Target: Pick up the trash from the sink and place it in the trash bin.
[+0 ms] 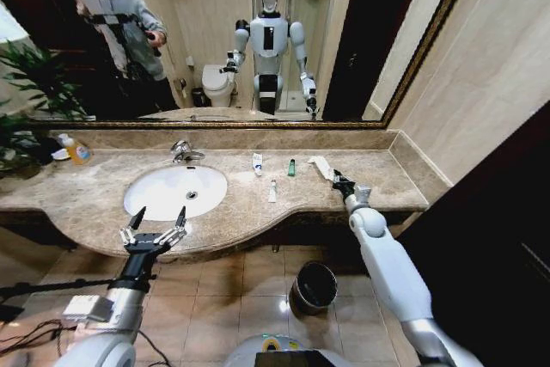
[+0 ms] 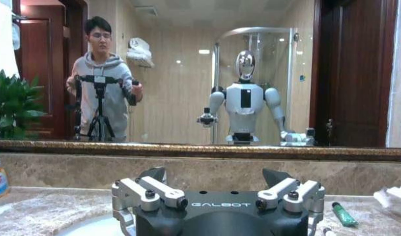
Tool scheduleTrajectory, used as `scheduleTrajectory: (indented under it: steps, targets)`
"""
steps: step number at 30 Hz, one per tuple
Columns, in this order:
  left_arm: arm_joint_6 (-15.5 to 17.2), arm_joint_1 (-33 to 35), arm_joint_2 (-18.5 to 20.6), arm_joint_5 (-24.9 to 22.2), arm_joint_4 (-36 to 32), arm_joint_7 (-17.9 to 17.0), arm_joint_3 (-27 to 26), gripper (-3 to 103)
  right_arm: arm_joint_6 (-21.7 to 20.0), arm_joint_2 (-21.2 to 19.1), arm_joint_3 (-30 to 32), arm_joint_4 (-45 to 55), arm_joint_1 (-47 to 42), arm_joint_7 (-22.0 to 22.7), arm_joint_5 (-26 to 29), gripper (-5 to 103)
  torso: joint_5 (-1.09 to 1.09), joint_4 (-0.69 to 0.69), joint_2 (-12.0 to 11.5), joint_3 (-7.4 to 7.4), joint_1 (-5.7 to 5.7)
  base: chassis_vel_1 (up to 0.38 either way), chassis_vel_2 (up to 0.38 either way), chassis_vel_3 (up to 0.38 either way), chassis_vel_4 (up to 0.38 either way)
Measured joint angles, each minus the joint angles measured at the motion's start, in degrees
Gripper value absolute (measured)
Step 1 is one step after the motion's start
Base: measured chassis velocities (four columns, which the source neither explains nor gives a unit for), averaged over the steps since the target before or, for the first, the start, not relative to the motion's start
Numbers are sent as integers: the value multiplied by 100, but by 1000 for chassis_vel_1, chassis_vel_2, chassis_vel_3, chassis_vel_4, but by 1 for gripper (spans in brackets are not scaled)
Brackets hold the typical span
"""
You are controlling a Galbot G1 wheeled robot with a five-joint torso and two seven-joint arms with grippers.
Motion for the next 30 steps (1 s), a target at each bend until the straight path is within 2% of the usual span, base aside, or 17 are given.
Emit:
scheduleTrajectory:
  steps: [2, 4, 5, 8, 13, 15, 19, 20, 21, 23, 24, 25, 26, 29, 30]
  targets:
    - [0, 0, 0, 0, 0, 0, 0, 100, -1, -44, 25, 143, -82, 20, 34, 0, -2, 0, 0, 0, 0, 0, 0, 0, 0]
    - [0, 0, 0, 0, 0, -1, -1, 100, -119, -264, 187, 916, -539, 132, 357, 0, -3, 0, 0, 0, 0, 0, 0, 0, 0]
    - [0, 0, 0, 0, 0, -1, -1, 100, -119, -264, 187, 916, -539, 132, 357, 0, -3, 0, 0, 0, 0, 0, 0, 0, 0]
    - [0, 0, 0, 0, 0, 0, -1, 100, -170, -457, 396, 1852, -1224, 201, 667, 0, -2, 0, 1, -1, 0, 0, 0, 0, 0]
    - [0, 0, 0, 0, -1, 0, 0, 100, -146, -456, 748, 2544, -1954, 198, 786, 0, -1, 1, 0, 0, 0, 0, 0, 0, 0]
    - [0, 0, 0, 0, 0, 0, 0, 100, -96, -301, 1154, 3262, -2733, 156, 800, 0, -3, -1, 1, -1, 0, 0, 0, 0, 0]
    - [0, 0, 0, 0, 0, 0, 0, 100, 3, -170, 1303, 3667, -3207, 91, 671, 0, -4, -3, 1, -1, -1, 0, 0, 0, 0]
    - [0, 1, 1, 0, 0, 0, 0, 100, 271, 43, 1292, 3972, -3743, -64, 304, 0, -2, 2, 1, -1, -1, 0, 0, 0, 0]
    - [0, 0, 0, 0, -1, 0, -1, 100, 398, 154, 1304, 4034, -3981, -121, 173, 0, 0, 2, 1, -1, 0, 0, 0, 0, 0]
    - [0, 0, 1, 0, 0, 0, 0, 100, 494, 244, 1313, 4068, -4169, -156, 77, 0, -2, 1, 1, 0, 0, 0, 0, 0, 0]
    - [0, 0, 1, 0, 0, 0, 0, 100, 750, 523, 1324, 4094, -4662, -233, -202, 0, -3, -2, 1, -1, 0, 0, 0, 0, 0]
    - [0, 0, 0, 0, 0, 0, 0, 100, 861, 632, 1324, 4048, -4821, -255, -312, 0, -3, -3, 1, -1, 0, 0, 0, 0, 0]
    - [0, 0, 0, 0, 0, 0, 0, 100, 861, 632, 1324, 4048, -4821, -255, -312, 0, -3, -3, 1, -1, 0, 0, 0, 0, 0]
    - [0, 0, 0, 0, 0, 0, 0, 100, 1363, 1040, 1306, 3533, -5123, -295, -748, 0, -1, 0, 1, -1, -1, 0, 0, 0, 0]
    - [0, 0, 0, 0, 0, 0, 0, 100, 1363, 1040, 1306, 3533, -5123, -295, -748, 0, -1, 0, 1, -1, -1, 0, 0, 0, 0]
